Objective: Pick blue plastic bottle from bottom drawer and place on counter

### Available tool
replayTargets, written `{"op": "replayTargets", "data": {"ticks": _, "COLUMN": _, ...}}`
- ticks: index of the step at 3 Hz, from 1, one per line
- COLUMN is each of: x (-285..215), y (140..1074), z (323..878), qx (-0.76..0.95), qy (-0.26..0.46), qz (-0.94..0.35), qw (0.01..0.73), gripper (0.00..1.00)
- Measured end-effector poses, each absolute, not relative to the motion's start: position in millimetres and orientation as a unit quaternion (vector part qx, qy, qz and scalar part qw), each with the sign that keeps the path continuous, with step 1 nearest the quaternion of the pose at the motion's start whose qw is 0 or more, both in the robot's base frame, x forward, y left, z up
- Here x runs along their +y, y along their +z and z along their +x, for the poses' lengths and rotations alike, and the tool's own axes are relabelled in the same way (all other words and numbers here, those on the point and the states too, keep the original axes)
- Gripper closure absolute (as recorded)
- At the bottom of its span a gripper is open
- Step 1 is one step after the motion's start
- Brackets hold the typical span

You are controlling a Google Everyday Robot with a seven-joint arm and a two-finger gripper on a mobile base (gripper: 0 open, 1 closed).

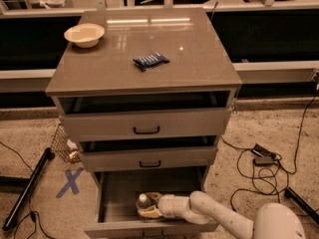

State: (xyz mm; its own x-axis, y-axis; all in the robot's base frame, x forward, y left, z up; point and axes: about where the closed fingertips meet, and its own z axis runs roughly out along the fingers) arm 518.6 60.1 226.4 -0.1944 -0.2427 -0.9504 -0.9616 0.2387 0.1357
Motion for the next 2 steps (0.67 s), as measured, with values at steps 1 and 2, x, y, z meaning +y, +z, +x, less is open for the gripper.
{"op": "replayTargets", "data": {"ticks": 1, "x": 60.3, "y": 219.3, "z": 516.5, "qx": 0.656, "qy": 0.420, "qz": -0.455, "qw": 0.432, "gripper": 0.73}}
{"op": "replayTargets", "data": {"ticks": 2, "x": 62.5, "y": 225.6, "z": 517.4, "qx": 0.643, "qy": 0.433, "qz": -0.452, "qw": 0.442, "gripper": 0.96}}
